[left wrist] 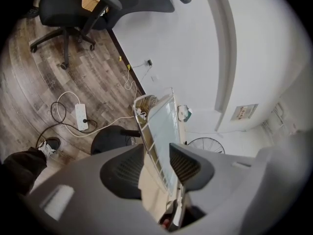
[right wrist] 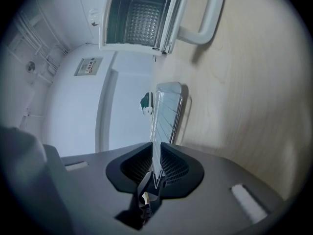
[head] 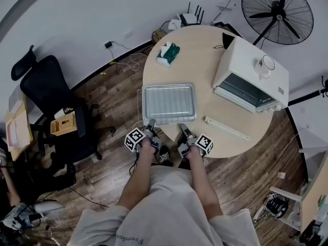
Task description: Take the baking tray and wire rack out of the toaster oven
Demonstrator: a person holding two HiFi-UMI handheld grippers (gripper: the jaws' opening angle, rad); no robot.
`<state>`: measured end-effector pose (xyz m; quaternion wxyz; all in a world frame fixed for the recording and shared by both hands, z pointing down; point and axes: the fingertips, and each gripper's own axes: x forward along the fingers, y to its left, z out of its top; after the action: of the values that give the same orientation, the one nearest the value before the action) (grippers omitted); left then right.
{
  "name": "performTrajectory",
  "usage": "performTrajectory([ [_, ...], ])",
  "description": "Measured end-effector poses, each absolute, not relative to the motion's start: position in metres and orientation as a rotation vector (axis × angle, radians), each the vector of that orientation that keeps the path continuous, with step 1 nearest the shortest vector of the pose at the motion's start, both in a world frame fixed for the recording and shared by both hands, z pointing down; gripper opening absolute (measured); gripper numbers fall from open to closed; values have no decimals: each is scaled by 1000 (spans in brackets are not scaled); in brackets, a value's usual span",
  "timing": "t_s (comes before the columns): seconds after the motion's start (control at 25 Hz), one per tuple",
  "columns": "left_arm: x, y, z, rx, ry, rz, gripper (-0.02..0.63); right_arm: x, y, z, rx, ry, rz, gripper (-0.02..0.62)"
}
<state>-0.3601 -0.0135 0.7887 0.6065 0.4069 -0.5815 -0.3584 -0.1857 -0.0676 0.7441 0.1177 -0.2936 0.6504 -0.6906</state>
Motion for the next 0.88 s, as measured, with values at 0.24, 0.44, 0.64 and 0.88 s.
performTrajectory([
  [0.24,-350,-10,791,956,-1355,-810,187,-161,-70,744,-900,1889,-1951,38],
  [0.44,-344,-2,788,953,-1359,-859,187,-145,-72,742,-920,1863,-1918,38],
  [0.64,-328,12,778,956,-1387,-891,187,-111,-70,725,-985,1898,-1799,38],
  [0.88,-262,13,732,1166,-1353,-855,186,-44,-52,686,-1122,2136,-1575,38],
])
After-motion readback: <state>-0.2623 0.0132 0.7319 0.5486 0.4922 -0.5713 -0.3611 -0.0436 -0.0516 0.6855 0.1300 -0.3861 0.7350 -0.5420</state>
